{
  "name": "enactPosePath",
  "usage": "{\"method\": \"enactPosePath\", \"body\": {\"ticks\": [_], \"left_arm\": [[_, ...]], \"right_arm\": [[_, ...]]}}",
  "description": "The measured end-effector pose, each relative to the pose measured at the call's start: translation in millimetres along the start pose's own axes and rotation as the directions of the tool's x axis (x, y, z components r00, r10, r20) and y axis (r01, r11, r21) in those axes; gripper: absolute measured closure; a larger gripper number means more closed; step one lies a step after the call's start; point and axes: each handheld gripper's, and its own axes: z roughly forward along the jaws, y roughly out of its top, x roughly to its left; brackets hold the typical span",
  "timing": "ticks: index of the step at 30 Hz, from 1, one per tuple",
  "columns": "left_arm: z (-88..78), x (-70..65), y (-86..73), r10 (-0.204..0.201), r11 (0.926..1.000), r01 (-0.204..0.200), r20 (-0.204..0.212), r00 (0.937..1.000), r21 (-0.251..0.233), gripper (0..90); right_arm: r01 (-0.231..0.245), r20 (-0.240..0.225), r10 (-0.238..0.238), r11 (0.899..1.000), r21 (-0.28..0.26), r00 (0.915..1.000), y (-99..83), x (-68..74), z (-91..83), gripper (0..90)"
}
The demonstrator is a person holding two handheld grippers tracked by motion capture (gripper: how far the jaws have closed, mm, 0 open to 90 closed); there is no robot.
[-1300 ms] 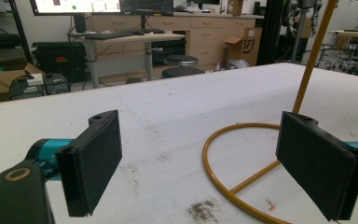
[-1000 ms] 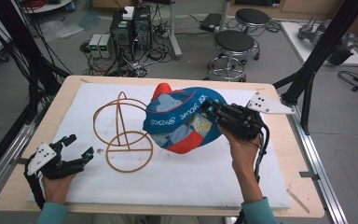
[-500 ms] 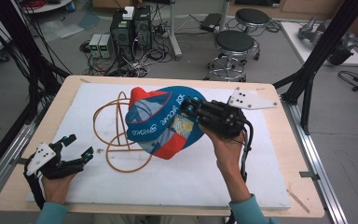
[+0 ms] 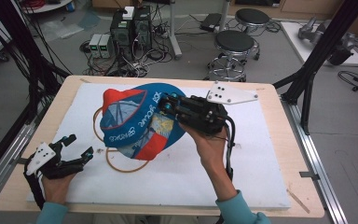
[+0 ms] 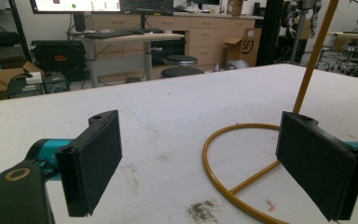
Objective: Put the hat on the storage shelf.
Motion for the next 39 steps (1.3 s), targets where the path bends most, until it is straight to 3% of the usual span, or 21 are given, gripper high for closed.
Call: {"method": "enactPosePath", "body": {"ticks": [8,17,24,30,39], "left_arm": [[0.1,0.2,0.0,-0.001,1.0000,0.001,0.003,1.0000,0.002,14.7],[0.0,0.6,0.1,-0.003,1.0000,0.003,0.004,1.0000,0.002,14.7],[-0.5,1.1,0.1,-0.002,1.0000,0.002,0.006,1.0000,0.004,14.7],[-0.4,1.0,0.0,-0.003,1.0000,0.003,0.007,1.0000,0.002,14.7],[-0.4,1.2,0.1,-0.004,1.0000,0.004,0.007,1.0000,0.003,14.7]], "right_arm": [[0.002,-0.016,-0.002,1.000,0.014,0.9999,-2.2,-0.9,27.6,83.4],[0.002,-0.077,-0.001,1.000,0.011,0.9970,1.0,8.7,63.6,83.3],[0.001,-0.096,-0.001,1.000,-0.008,0.9954,6.0,13.1,77.5,83.3],[0.036,-0.052,-0.035,0.999,0.011,0.9980,7.9,12.9,83.7,83.3],[0.057,0.053,-0.061,0.995,0.083,0.9967,0.4,-2.6,94.7,83.2]]}}
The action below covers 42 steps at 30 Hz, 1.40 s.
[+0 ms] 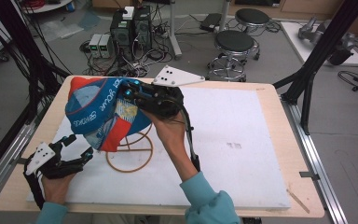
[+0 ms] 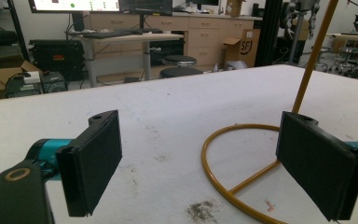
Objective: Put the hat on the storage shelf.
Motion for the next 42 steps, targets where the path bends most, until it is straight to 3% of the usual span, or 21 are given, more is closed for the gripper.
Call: {"method": "enactPosePath", "body": {"ticks": [8,15,27,34,37,42], "left_arm": [[0.1,0.0,0.0,-0.001,1.0000,0.001,0.002,1.0000,0.002,14.7],[0.1,0.1,0.0,-0.002,1.0000,0.002,0.001,1.0000,0.000,14.7],[0.0,0.0,0.0,0.000,1.0000,0.000,0.002,1.0000,0.002,14.7],[-0.1,0.1,0.0,0.002,1.0000,-0.002,0.002,1.0000,0.001,14.6],[0.0,0.1,0.0,0.001,1.0000,-0.001,0.002,1.0000,0.001,14.7],[0.0,0.0,0.0,0.000,1.0000,0.000,0.002,1.0000,0.003,14.7]], "right_arm": [[0.031,0.080,-0.037,0.997,0.075,0.9961,-8.1,-12.8,5.5,83.0],[0.028,0.116,-0.043,0.991,0.129,0.9923,-17.1,-22.9,11.5,82.3],[0.016,0.119,-0.036,0.986,0.166,0.9923,-35.6,-31.1,13.4,74.8],[0.023,0.102,-0.041,0.985,0.171,0.9939,-38.8,-29.9,14.4,61.3],[0.011,0.095,-0.025,0.988,0.155,0.9952,-40.3,-29.7,12.1,50.6],[0.028,0.092,-0.042,0.988,0.150,0.9949,-41.8,-26.4,9.1,45.7]]}}
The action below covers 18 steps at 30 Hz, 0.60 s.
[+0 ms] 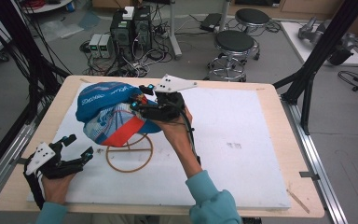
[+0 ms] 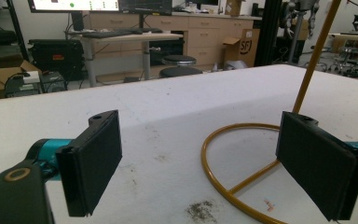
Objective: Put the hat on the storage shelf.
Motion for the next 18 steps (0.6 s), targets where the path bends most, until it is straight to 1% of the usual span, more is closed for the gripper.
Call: {"method": "enactPosePath", "body": {"ticks": [2,3,5,8,10,12,13,15,18], "left_arm": [[-0.1,0.0,0.0,0.001,1.0000,-0.001,0.001,1.0000,0.000,14.7],[0.0,0.1,0.1,0.002,1.0000,-0.002,0.001,1.0000,0.000,14.7],[0.0,0.0,0.0,0.000,1.0000,0.000,0.001,1.0000,-0.001,14.7],[0.0,0.1,0.0,-0.001,1.0000,0.001,0.000,1.0000,-0.002,14.7],[0.0,0.0,0.1,0.001,1.0000,-0.001,0.002,1.0000,0.001,14.7],[-0.1,0.0,0.1,0.001,1.0000,-0.001,0.002,1.0000,0.001,14.7],[0.1,-0.1,0.1,0.001,1.0000,-0.001,0.001,1.0000,0.000,14.7],[0.1,-0.1,0.0,0.002,1.0000,-0.002,0.001,1.0000,0.000,14.7],[0.1,-0.5,0.0,0.002,1.0000,-0.002,0.002,1.0000,-0.002,14.7]], "right_arm": [[0.021,0.039,-0.020,1.000,-0.009,0.9990,0.1,1.8,-1.8,41.1],[0.026,0.046,-0.025,1.000,-0.012,0.9986,-0.3,1.7,-2.5,41.0],[0.018,0.050,-0.017,1.000,-0.010,0.9986,-1.0,1.2,-3.1,39.3],[0.015,0.073,-0.014,1.000,-0.013,0.9972,-0.9,0.6,-5.2,37.9],[0.006,0.067,-0.004,0.999,-0.032,0.9977,-0.3,-0.3,-7.4,35.1],[0.009,0.061,-0.007,0.999,-0.041,0.9981,0.5,0.6,-9.2,33.8],[0.010,0.049,-0.008,0.999,-0.042,0.9988,0.9,1.7,-9.6,33.4],[0.021,0.040,-0.019,0.999,-0.041,0.9990,1.4,4.1,-9.4,31.6],[0.019,0.015,-0.018,0.999,-0.045,0.9997,2.1,7.2,-9.1,29.1]]}}
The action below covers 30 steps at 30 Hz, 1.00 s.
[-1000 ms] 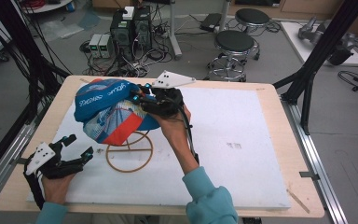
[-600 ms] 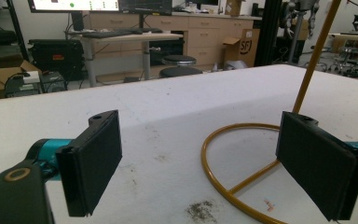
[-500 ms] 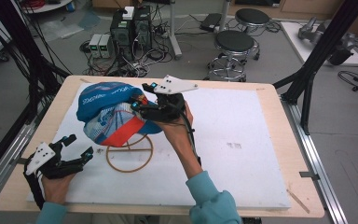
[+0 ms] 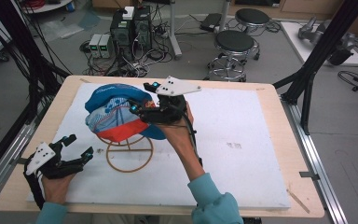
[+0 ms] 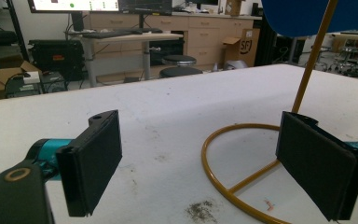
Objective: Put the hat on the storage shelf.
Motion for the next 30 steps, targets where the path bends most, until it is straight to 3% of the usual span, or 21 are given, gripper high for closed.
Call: {"method": "enactPosePath", "body": {"ticks": [9,14,25,30], "left_arm": [[-0.2,0.4,0.0,0.000,1.0000,0.000,-0.001,1.0000,0.002,14.7],[0.6,1.1,0.1,-0.012,0.9999,0.012,-0.006,0.9999,0.003,14.7],[0.7,0.9,0.5,-0.005,0.9999,0.005,-0.011,0.9999,0.013,14.6],[0.7,0.5,0.3,-0.004,1.0000,0.004,-0.012,0.9999,0.008,14.6]], "right_arm": [[-0.004,-0.033,0.003,1.000,-0.026,0.9994,1.8,7.3,-4.6,18.2],[-0.003,-0.029,0.002,0.999,-0.035,0.9996,-1.0,9.4,-14.0,12.6],[-0.013,-0.001,0.012,0.998,-0.056,0.9999,-19.0,6.1,-55.8,12.2],[-0.007,0.041,0.009,0.999,-0.052,0.9991,-35.2,2.1,-81.4,12.1]]}}
